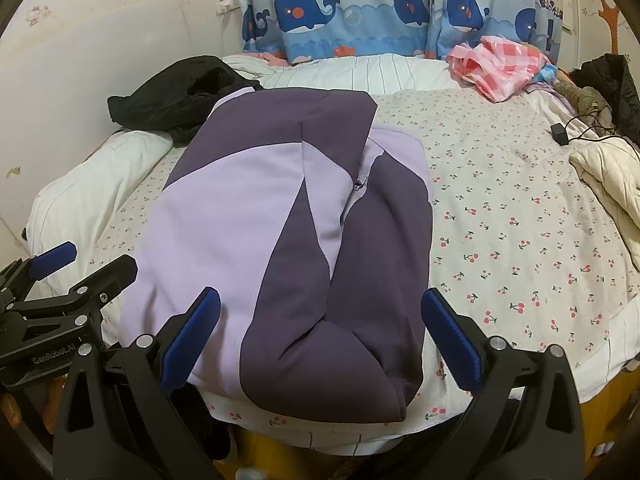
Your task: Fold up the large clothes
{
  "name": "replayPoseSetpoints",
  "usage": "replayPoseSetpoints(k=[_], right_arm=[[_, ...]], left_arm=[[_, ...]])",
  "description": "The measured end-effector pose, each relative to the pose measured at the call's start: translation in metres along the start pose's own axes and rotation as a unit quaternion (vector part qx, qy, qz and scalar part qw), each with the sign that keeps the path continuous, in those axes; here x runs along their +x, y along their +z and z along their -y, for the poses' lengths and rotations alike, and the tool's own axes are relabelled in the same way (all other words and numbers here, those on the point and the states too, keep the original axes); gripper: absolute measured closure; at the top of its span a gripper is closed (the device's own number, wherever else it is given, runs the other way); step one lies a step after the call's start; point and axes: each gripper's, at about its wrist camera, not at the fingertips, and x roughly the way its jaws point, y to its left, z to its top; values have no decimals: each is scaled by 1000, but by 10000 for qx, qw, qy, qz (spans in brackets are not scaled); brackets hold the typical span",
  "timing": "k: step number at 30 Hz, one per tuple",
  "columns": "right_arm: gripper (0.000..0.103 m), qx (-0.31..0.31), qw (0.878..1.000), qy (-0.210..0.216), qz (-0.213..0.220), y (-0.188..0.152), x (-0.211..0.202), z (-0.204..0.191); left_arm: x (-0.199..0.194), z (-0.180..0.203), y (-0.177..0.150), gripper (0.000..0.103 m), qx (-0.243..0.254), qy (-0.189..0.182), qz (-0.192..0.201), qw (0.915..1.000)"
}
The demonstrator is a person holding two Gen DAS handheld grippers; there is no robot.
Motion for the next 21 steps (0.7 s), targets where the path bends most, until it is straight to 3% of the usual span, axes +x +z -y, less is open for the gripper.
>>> replayPoseSetpoints(k=[21], right_arm=[[6, -33, 10000, 33, -16, 3, 5, -1]], left_arm=[[7, -1, 0, 5, -30, 47, -250, 9997]])
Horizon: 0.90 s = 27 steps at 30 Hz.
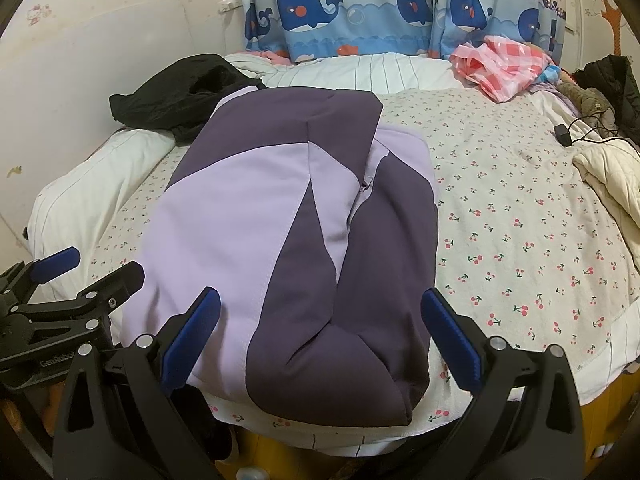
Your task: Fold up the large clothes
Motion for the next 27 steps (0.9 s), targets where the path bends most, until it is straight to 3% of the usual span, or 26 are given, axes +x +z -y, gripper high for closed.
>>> replayPoseSetpoints(k=[21, 27], right_arm=[[6, -93, 9999, 60, -37, 5, 3, 3], [6, -118, 9999, 68, -42, 6, 3, 3]], left_arm=[[0, -6, 5, 5, -101, 22, -110, 9999], [6, -10, 1, 5, -207, -37, -304, 9993]])
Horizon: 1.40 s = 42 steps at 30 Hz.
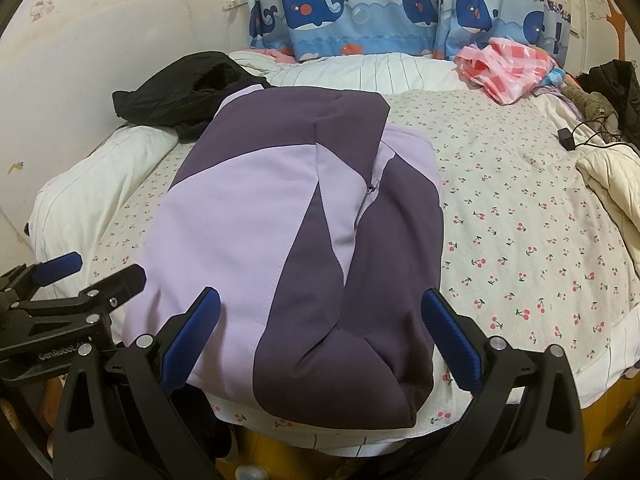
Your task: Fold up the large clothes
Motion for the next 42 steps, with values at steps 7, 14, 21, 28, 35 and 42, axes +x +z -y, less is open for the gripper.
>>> replayPoseSetpoints(k=[7, 14, 21, 28, 35, 42], right_arm=[[6, -4, 10000, 1, -26, 0, 0, 1], [6, -24, 10000, 22, -57, 1, 2, 2], [6, -17, 10000, 45, -82, 0, 3, 4], [6, -18, 10000, 54, -82, 0, 3, 4], [6, -44, 9999, 62, -103, 0, 3, 4], [6, -42, 9999, 60, -100, 0, 3, 4]], left_arm=[[-2, 0, 1, 5, 4, 7, 19, 10000], [-2, -2, 3, 5, -11, -49, 0, 10000], [-5, 1, 3, 5, 49, 58, 16, 10000], [-7, 2, 3, 5, 58, 96, 64, 9999], [-11, 3, 2, 5, 56, 213, 143, 9997], [-11, 3, 1, 5, 42, 263, 153, 9995]])
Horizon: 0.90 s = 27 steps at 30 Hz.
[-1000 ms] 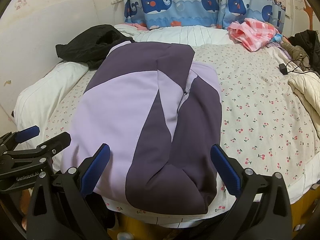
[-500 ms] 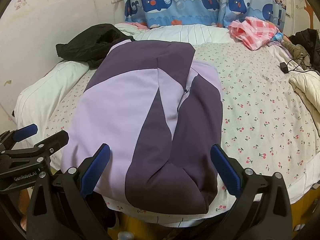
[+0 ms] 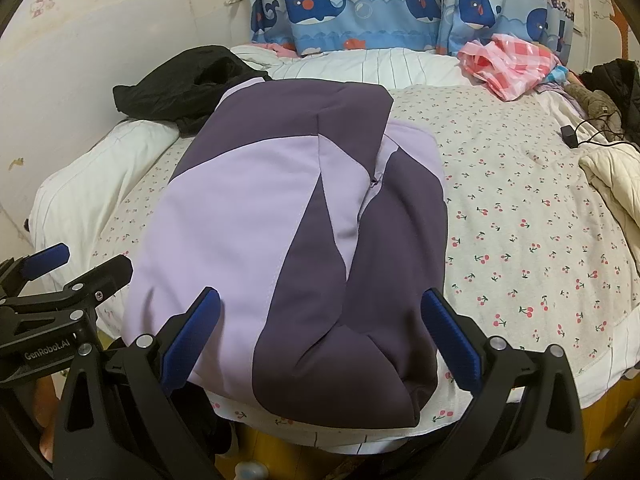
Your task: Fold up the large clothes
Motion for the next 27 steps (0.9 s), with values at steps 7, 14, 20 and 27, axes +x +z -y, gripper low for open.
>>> replayPoseSetpoints(k=[7, 14, 20, 27], right_arm=[[6, -6, 10000, -1, -1, 0, 0, -1], [6, -1, 10000, -2, -7, 0, 0, -1], [6, 23, 10000, 19, -26, 0, 0, 0], [6, 23, 10000, 44, -58, 1, 2, 2]], left_arm=[[1, -1, -1, 5, -46, 6, -8, 10000], [2, -2, -2, 5, -50, 25, -16, 10000], [2, -2, -3, 5, -70, 27, -8, 10000], [2, -1, -3, 5, -72, 35, -10, 10000]])
